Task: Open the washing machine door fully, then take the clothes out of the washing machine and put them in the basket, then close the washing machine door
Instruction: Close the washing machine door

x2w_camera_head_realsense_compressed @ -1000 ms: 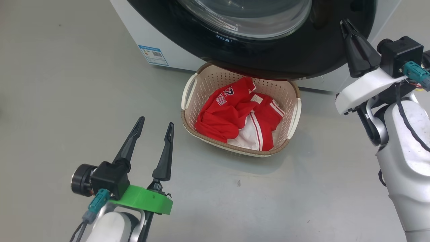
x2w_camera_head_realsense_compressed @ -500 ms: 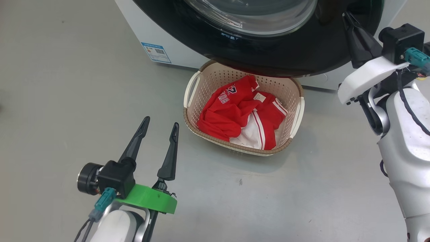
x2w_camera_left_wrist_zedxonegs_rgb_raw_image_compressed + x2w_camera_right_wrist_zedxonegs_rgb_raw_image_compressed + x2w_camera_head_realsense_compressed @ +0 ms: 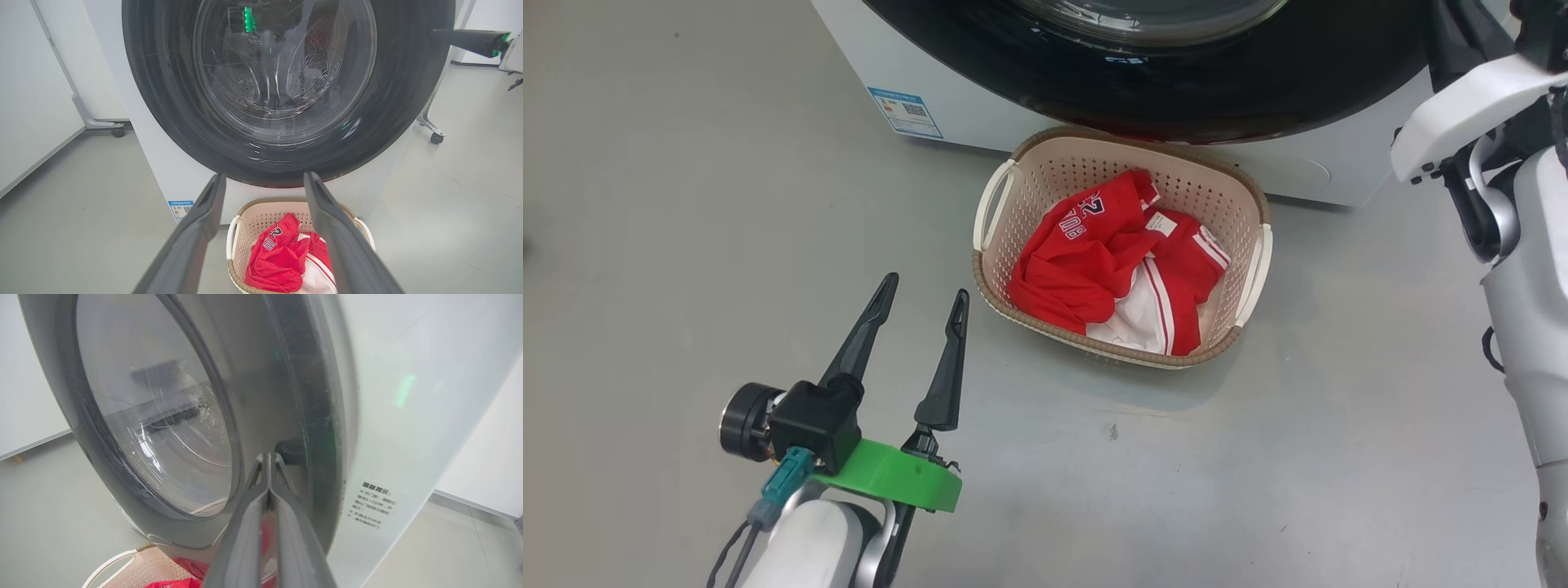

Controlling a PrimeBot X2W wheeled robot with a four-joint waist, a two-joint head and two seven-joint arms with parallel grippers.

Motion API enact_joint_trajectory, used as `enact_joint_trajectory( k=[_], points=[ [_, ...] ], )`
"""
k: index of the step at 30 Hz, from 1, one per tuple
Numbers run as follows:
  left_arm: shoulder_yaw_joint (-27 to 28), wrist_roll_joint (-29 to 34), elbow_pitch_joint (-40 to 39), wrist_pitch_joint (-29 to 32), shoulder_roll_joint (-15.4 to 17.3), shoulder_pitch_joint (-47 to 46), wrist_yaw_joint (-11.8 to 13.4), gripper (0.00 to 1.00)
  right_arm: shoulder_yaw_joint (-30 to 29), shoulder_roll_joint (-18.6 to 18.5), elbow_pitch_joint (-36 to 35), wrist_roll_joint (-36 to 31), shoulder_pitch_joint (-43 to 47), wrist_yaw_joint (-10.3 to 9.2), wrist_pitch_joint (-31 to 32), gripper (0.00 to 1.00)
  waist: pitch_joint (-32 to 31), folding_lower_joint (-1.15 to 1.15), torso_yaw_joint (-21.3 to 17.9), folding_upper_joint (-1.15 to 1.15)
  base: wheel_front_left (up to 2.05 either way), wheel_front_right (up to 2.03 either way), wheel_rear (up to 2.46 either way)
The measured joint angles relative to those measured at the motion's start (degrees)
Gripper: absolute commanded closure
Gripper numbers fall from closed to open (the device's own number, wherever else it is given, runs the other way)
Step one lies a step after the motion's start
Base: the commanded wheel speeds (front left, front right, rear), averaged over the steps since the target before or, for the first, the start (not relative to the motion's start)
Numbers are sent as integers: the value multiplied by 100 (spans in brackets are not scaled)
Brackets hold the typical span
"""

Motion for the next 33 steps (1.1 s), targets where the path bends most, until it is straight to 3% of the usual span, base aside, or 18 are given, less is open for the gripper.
enact_joint_trajectory(
  k=[13, 33],
  points=[
    [-112, -11, 98, -52, -22, -140, -11, 0, -185, -149, 477, -1, -742, -33, -219, 100, 150, 0, 162, 0, 0, 0, 0],
    [-94, -121, 293, -101, -42, -211, -4, 0, 54, 8, 1067, 53, -719, 23, -735, 100, 36, 0, 113, 0, 0, 0, 0]
  ],
)
